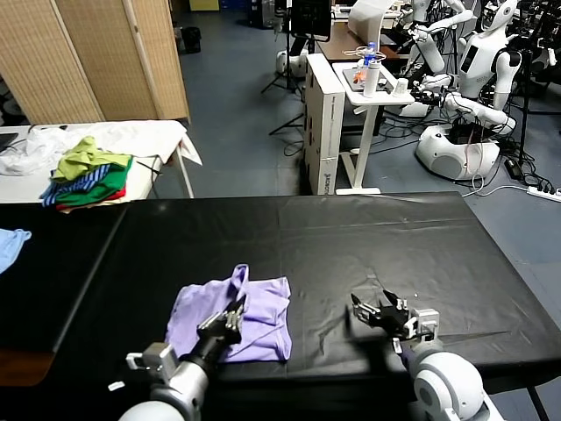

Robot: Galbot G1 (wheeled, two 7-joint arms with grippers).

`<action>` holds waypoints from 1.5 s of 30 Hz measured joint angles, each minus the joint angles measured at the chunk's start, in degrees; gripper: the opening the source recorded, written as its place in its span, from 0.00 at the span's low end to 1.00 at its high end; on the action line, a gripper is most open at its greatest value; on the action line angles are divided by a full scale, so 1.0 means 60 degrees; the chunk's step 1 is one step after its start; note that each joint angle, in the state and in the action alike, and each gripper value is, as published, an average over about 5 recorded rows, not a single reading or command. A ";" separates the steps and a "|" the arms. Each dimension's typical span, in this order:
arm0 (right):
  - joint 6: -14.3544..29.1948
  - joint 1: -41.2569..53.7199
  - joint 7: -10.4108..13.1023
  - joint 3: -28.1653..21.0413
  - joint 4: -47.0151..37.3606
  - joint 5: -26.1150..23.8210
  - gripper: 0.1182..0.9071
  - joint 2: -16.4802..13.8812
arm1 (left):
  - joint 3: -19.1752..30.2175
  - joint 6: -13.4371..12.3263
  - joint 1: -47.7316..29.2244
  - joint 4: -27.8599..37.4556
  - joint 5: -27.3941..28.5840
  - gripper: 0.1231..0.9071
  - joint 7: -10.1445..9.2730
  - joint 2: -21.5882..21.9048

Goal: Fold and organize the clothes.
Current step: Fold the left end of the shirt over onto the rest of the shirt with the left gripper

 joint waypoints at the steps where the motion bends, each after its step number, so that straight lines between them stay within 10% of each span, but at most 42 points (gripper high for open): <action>1: 0.0000 -0.0010 0.0000 0.0002 0.0001 -0.0010 1.00 0.0002 | 0.0053 0.0010 -0.0041 0.0044 -0.0010 0.07 0.0003 -0.0021; 25: 0.0040 0.0101 -0.0436 -0.0206 0.0042 -0.0139 1.00 -0.0074 | 0.0621 -0.0165 -0.0312 0.0901 0.0697 0.11 0.0050 -0.0464; 36: 0.0174 0.0423 -0.1058 -0.0806 0.0292 0.0264 1.00 -0.0611 | 0.0587 -0.0038 -0.0162 0.0675 -0.0235 0.90 -0.0075 -0.0745; 45: 0.0218 0.1074 -0.1175 -0.1741 0.0602 0.0829 1.00 -0.1179 | -0.0716 -0.0884 -0.0342 0.0432 0.0465 1.00 0.0253 0.0053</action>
